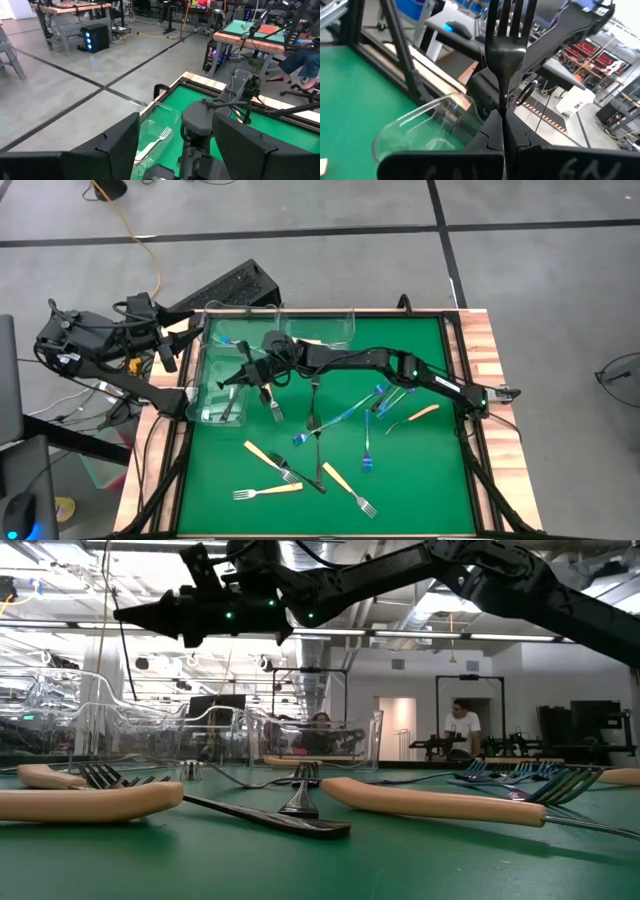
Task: Sort silverware by color (type)
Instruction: Put the black fork into the middle left transparent bin
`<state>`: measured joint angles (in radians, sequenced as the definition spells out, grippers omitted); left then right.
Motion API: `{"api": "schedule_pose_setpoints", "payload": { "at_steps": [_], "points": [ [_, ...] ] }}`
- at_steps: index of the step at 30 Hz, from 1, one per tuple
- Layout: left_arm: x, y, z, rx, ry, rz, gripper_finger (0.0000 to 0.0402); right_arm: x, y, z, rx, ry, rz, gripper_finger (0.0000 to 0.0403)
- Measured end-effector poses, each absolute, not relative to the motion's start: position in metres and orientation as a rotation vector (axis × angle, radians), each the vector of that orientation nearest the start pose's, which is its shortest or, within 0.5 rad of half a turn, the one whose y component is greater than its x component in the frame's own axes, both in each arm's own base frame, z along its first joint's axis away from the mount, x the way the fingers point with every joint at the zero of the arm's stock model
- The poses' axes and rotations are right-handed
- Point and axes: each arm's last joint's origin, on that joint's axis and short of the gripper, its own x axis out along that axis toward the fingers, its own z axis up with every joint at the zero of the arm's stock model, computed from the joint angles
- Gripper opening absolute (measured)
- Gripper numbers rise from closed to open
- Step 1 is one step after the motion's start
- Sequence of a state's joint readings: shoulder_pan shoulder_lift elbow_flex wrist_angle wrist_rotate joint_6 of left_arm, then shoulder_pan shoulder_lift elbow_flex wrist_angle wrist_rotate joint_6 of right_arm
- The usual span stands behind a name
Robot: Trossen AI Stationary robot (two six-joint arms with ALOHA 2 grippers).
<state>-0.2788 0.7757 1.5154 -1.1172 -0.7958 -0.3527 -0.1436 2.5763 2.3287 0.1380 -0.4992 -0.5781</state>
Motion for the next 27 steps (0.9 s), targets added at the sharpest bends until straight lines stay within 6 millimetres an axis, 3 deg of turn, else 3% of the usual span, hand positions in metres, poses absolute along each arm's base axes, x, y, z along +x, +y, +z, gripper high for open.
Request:
{"api": "schedule_pose_setpoints", "payload": {
  "at_steps": [9, 18, 27],
  "points": [
    [0.057, 0.005, 0.465, -0.155, 0.229, 0.566, 0.0234, 0.583, -0.059, 0.222, -0.661, 0.071, 0.429, 0.0003],
    [0.057, 0.005, 0.465, -0.157, 0.234, 0.557, 0.0234, 0.583, -0.059, 0.218, -0.815, 0.115, 0.370, 0.0009],
    [0.055, 0.006, 0.459, -0.177, 0.283, 0.575, 0.0234, 0.592, -0.057, 0.190, -0.811, 0.132, 0.316, 0.0012]
  ]
}}
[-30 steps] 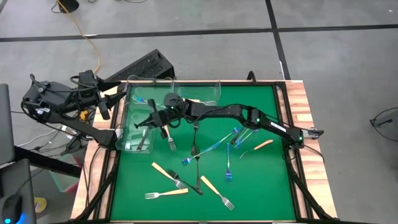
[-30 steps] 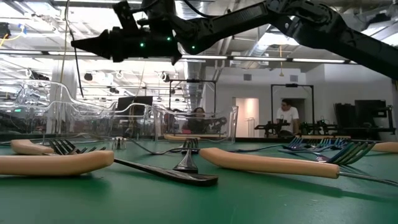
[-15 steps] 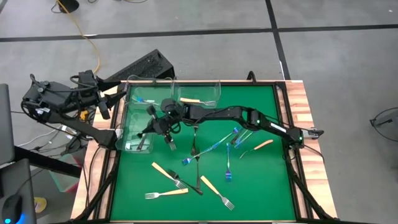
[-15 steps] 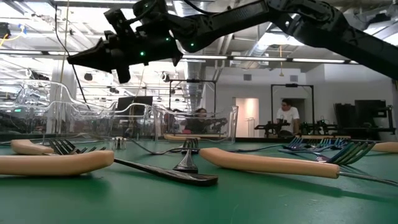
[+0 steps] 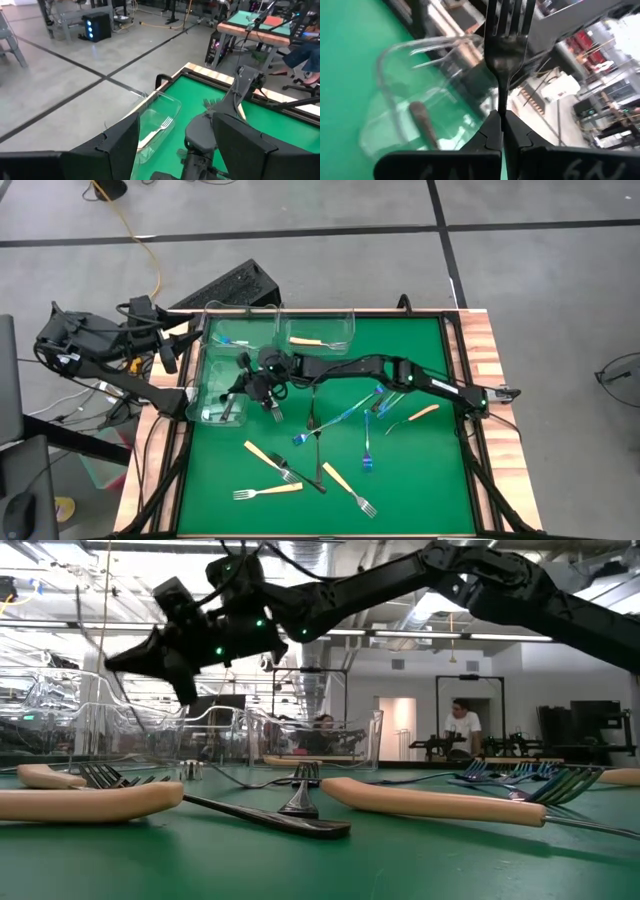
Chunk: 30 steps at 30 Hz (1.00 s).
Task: Sort silverware by color (type)
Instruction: Put the black fork into the middle left transparent bin, then put the iridescent fork into the top left transparent bin
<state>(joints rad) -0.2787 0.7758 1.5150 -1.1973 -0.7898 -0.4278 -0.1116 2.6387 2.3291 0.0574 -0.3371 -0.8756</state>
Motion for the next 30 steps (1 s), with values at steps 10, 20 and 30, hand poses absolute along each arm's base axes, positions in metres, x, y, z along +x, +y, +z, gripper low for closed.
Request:
{"api": "schedule_pose_setpoints", "payload": {
  "at_steps": [10, 20, 30],
  "points": [
    [0.054, 0.006, 0.457, -0.165, 0.301, 0.578, 0.0234, 0.590, -0.076, 0.186, -0.830, 0.174, 0.298, 0.0031],
    [0.054, 0.006, 0.457, -0.163, 0.304, 0.580, 0.0234, 0.589, -0.081, 0.187, -0.792, 0.165, 0.282, 0.0073],
    [0.054, 0.006, 0.457, -0.163, 0.303, 0.581, 0.0234, 0.591, -0.080, 0.196, -0.704, 0.089, 0.243, 0.0130]
  ]
}}
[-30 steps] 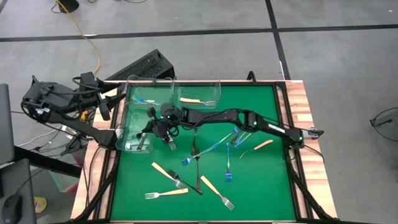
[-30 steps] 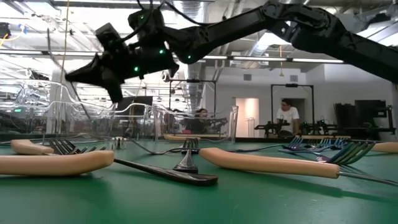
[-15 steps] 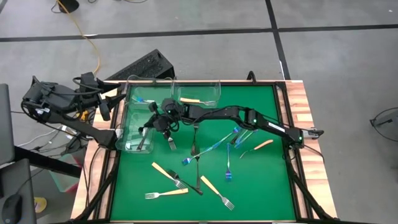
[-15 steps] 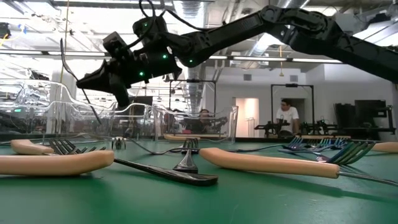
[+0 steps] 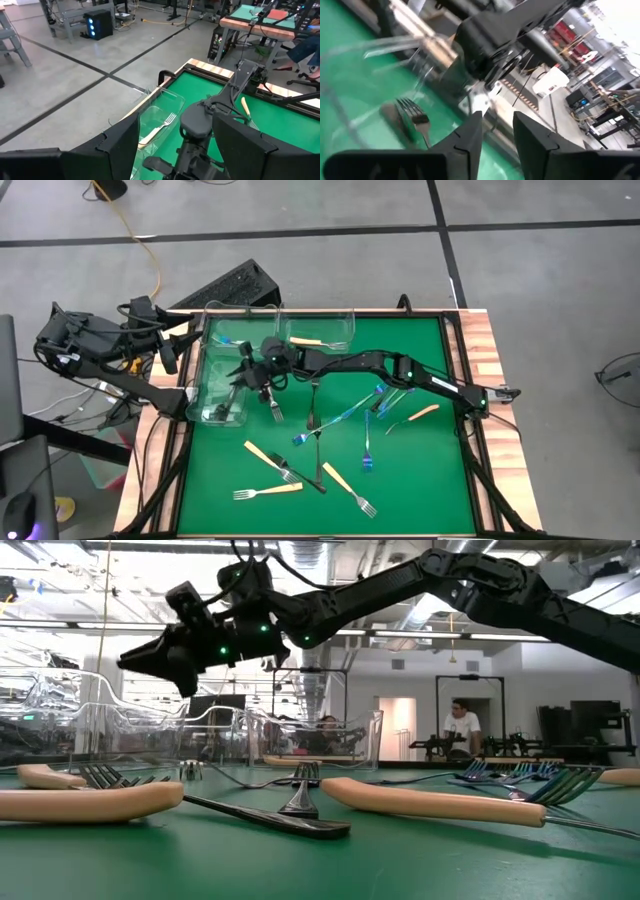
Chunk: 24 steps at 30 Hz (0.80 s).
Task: Sort silverware by color (type)
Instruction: Put the iridescent fork into the top left transparent bin
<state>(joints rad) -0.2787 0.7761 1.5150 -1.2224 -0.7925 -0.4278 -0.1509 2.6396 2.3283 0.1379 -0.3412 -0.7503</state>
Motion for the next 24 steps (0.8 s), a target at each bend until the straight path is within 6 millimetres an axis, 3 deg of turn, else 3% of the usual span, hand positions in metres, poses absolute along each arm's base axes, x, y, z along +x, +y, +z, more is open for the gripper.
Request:
{"api": "schedule_pose_setpoints", "payload": {
  "at_steps": [5, 9, 14, 18, 24],
  "points": [
    [0.054, 0.006, 0.457, -0.166, 0.302, 0.581, 0.0234, 0.593, -0.080, 0.211, -0.588, 0.027, 0.210, 0.0156],
    [0.054, 0.006, 0.457, -0.166, 0.302, 0.581, 0.0234, 0.588, -0.081, 0.236, -0.536, -0.020, 0.181, 0.0166],
    [0.054, 0.006, 0.457, -0.171, 0.295, 0.580, 0.0234, 0.572, -0.085, 0.283, -0.543, -0.040, 0.152, 0.0165],
    [0.054, 0.006, 0.458, -0.174, 0.291, 0.580, 0.0234, 0.549, -0.090, 0.331, -0.543, -0.017, 0.102, 0.0164],
    [0.054, 0.006, 0.458, -0.154, 0.297, 0.579, 0.0234, 0.510, -0.109, 0.385, -0.533, 0.059, 0.018, 0.0164]
  ]
}}
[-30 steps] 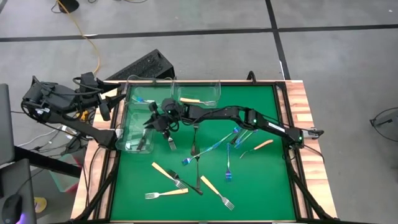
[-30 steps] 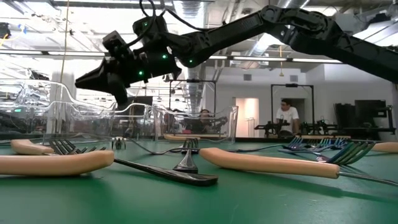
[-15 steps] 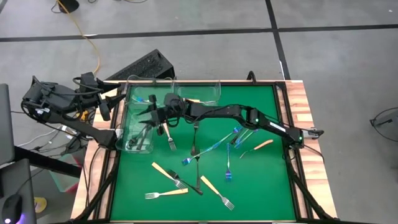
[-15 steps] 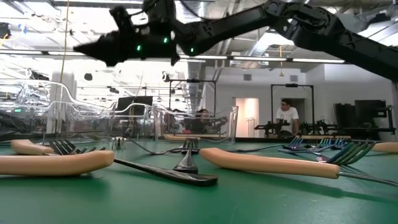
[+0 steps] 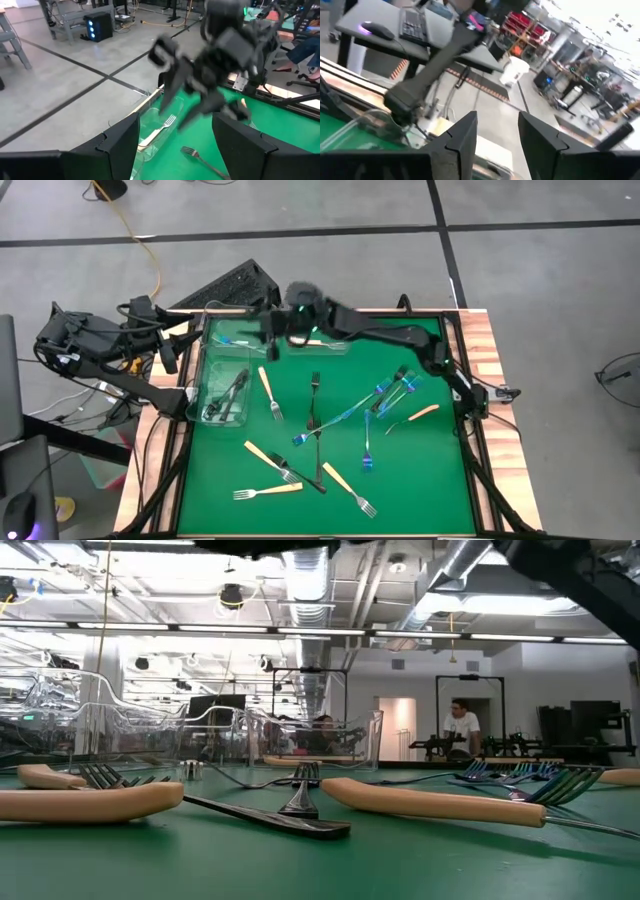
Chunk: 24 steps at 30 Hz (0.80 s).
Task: Sort silverware by color (type)
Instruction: Put the iridescent fork into the top left transparent bin
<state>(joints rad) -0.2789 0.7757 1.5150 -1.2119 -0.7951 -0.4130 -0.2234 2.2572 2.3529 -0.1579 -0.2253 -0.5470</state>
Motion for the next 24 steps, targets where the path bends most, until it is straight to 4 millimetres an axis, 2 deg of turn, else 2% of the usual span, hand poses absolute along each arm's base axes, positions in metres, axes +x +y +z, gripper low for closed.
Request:
{"api": "schedule_pose_setpoints", "payload": {
  "at_steps": [4, 10, 14, 18, 24],
  "points": [
    [0.058, 0.005, 0.451, -0.127, 0.318, 0.584, 0.0234, 0.479, -0.126, 0.421, -0.527, 0.056, -0.056, 0.0163],
    [0.070, 0.002, 0.427, -0.073, 0.339, 0.583, 0.0234, 0.427, -0.147, 0.469, -0.466, 0.046, -0.160, 0.0163],
    [0.075, 0.000, 0.411, -0.075, 0.283, 0.569, 0.0234, 0.383, -0.154, 0.496, -0.365, 0.102, -0.202, 0.0163],
    [0.077, -0.001, 0.396, -0.120, 0.183, 0.531, 0.0234, 0.337, -0.155, 0.505, -0.250, 0.282, -0.222, 0.0163],
    [0.081, -0.002, 0.365, -0.168, 0.123, 0.532, 0.0234, 0.281, -0.148, 0.493, -0.036, 0.628, -0.226, 0.0163]
  ]
}}
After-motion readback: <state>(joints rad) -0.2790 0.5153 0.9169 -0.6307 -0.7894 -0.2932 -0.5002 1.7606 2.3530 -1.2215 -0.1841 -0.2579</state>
